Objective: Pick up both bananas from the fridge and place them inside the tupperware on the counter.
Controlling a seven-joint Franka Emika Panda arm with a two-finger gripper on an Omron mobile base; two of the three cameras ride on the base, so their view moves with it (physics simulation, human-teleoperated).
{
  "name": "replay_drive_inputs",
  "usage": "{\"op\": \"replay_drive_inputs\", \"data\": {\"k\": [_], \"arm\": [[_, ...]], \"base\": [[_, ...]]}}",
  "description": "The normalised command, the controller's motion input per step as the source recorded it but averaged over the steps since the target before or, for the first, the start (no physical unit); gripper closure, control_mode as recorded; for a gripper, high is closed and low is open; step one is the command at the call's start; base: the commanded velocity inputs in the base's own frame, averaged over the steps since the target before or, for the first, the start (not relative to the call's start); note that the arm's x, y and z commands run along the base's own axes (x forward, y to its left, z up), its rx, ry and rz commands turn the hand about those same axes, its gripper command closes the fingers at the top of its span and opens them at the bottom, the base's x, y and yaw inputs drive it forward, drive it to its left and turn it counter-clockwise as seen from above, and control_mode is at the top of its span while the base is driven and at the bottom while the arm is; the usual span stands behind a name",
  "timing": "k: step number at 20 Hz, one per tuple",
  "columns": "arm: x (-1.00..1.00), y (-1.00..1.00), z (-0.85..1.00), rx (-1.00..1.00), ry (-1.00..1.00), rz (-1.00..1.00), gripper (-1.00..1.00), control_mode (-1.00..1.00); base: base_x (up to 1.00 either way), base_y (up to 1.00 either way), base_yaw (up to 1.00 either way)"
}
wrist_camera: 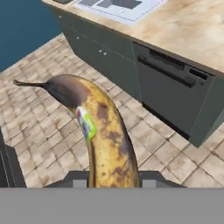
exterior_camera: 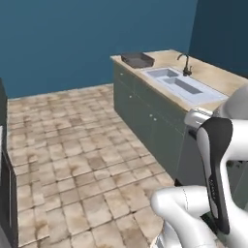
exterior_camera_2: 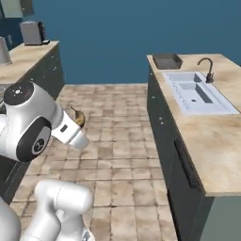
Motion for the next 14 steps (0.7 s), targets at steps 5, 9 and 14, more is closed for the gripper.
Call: {"op": "replay_drive_inputs", "data": {"k": [5, 9, 14], "arm": [[0.0, 0.0, 0.0, 0.0, 0.0, 0.0, 1.0, 1.0], [0.0, 0.0, 0.0, 0.0, 0.0, 0.0, 1.0, 1.0], [0.0, 0.0, 0.0, 0.0, 0.0, 0.0, 1.0, 1.0]], "base": [[0.9, 1.0, -0.65], [0.86, 1.0, -0.61], [0.88, 1.0, -0.61]]}}
